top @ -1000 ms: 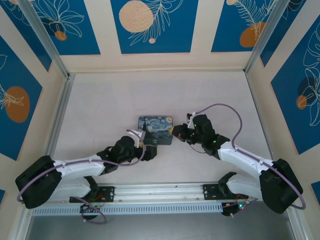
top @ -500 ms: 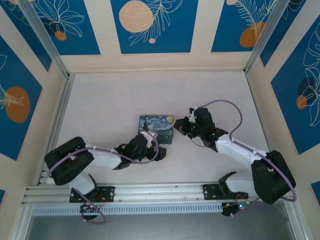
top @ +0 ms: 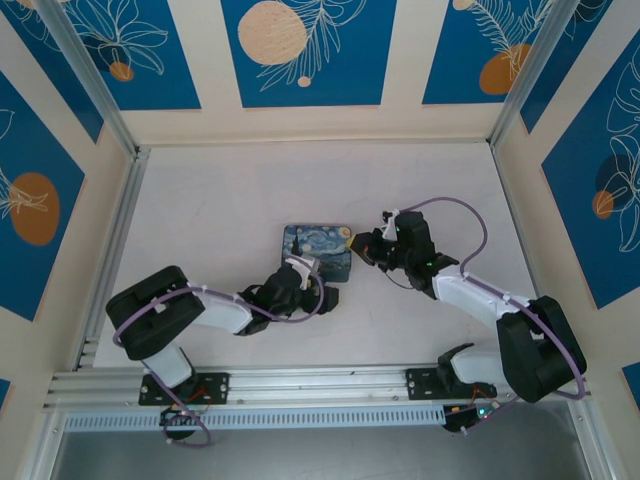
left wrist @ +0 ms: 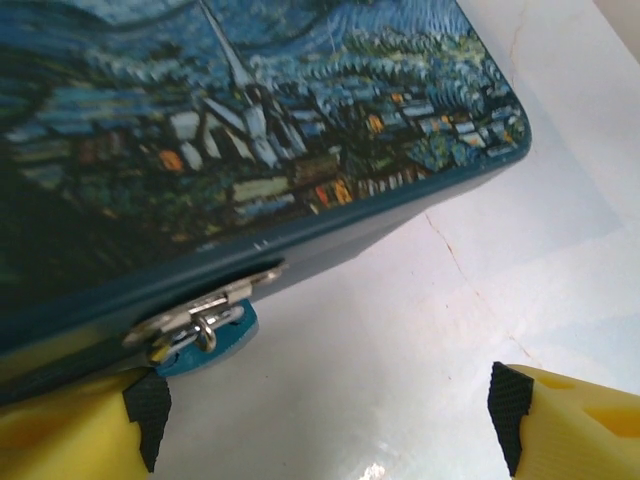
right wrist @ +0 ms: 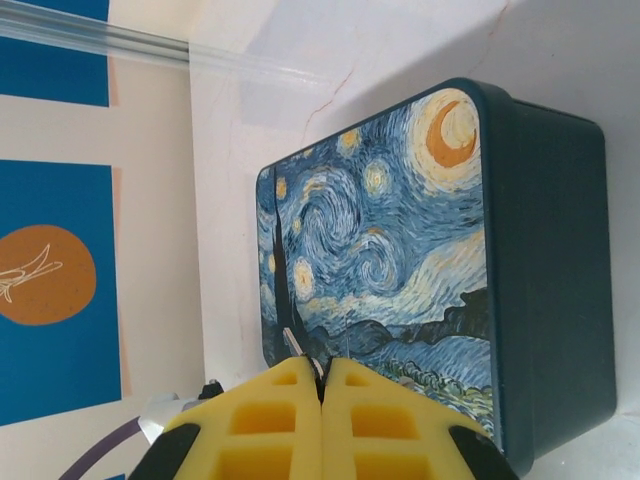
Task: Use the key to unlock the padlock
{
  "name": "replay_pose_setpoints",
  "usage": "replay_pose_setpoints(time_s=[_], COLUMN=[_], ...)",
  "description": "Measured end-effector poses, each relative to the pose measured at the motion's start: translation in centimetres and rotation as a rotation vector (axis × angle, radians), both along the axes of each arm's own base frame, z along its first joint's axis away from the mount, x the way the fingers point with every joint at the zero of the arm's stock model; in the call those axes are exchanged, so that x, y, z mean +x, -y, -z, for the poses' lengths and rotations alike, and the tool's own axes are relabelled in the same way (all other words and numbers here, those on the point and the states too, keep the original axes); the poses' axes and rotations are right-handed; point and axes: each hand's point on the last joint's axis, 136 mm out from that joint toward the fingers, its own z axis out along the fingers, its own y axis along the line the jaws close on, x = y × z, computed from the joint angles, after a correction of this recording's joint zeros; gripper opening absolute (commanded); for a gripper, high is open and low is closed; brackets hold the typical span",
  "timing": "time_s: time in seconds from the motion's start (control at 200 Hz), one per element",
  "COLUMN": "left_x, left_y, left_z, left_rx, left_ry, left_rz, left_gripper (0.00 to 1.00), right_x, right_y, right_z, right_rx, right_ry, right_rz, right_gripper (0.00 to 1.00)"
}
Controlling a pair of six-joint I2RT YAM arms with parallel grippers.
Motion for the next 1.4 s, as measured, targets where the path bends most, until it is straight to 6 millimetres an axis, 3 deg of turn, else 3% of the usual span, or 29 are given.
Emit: replay_pose_setpoints(time_s=[0.22, 0.4, 0.705, 1.17, 1.4], left_x=[0.8, 0.9, 1.0, 1.2, 1.8], left_y=[-1.3, -1.6, -0.8, 2.1, 2.5], left_z=[-1.2, -0.5, 1.1, -1.2, -0.8], left_rx=[0.018, 0.066, 0.104, -0.087, -0.159], left_ry=[0.049, 0.051, 0.028, -0.005, -0.037], left_rz=[-0.068, -0.065, -0.034, -0.018, -0.07], left_gripper=[0.85, 0.85, 0.84, 0.84, 0.83], right_x=[-0.2, -0.2, 0.0, 0.9, 0.8], right_y=[-0.6, -0.6, -0.5, 0.1, 0.1], right_z=[-0.1, 0.3, 1.8, 2.5, 2.7], right_rx=[-0.016, -0.024, -0.047, -0.058, -0.06], right_ry=[0.005, -0.006, -0.042, -0.045, -0.051], right_rz=[-0.026, -0.024, -0.015, 0.002, 0.002], right_gripper=[0.0, 0.0, 0.0, 0.0, 0.0])
